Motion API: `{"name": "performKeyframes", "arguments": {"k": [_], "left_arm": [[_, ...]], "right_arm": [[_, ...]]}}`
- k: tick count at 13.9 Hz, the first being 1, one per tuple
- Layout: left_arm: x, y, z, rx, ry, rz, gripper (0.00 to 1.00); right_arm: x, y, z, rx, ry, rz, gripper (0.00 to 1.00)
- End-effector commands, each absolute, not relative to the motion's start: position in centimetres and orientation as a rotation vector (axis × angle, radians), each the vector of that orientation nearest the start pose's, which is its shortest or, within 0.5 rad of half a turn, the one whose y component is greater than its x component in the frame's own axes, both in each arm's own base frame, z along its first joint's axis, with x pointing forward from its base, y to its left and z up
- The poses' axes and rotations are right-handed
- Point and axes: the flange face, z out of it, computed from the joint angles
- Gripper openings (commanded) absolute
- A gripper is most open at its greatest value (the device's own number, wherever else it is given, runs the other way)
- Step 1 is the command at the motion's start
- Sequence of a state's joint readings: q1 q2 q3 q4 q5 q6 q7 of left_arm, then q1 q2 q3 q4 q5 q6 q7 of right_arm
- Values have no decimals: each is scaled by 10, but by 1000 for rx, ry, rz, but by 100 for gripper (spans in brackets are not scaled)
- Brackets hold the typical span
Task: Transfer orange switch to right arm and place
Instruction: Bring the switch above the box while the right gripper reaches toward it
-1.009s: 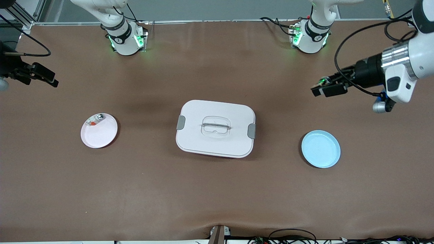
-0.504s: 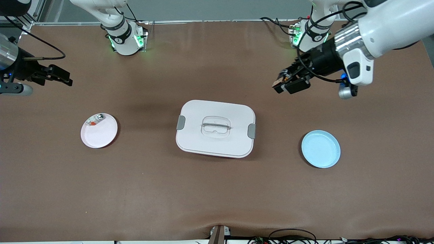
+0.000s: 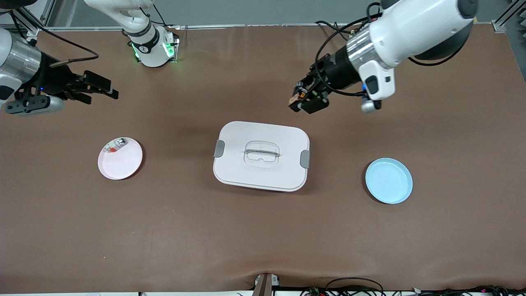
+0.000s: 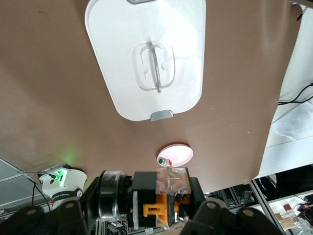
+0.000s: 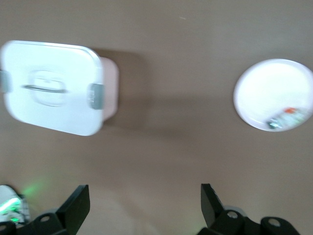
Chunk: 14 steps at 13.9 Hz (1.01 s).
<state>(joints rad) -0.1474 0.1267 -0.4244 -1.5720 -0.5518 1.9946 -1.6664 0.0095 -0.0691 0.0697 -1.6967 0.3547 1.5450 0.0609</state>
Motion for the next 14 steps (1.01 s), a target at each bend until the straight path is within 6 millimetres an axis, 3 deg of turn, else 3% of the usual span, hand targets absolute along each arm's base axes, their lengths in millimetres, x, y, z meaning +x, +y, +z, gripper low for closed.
{"name": "performKeyframes", "arguments": {"k": [1, 4, 8, 14], "left_arm": [[519, -375, 612, 2053, 1519, -516, 43], [522, -403, 603, 2047, 1576, -516, 43], [520, -426, 600, 2041, 1543, -506, 44], [525, -432, 596, 1987, 1551, -506, 44]], "right_arm": [[517, 120, 604, -2703, -22, 161, 100], [507, 159, 588, -2586, -34, 164, 100], [509, 187, 574, -2456, 4, 154, 100], [508, 237, 590, -2310, 26, 23, 100]]}}
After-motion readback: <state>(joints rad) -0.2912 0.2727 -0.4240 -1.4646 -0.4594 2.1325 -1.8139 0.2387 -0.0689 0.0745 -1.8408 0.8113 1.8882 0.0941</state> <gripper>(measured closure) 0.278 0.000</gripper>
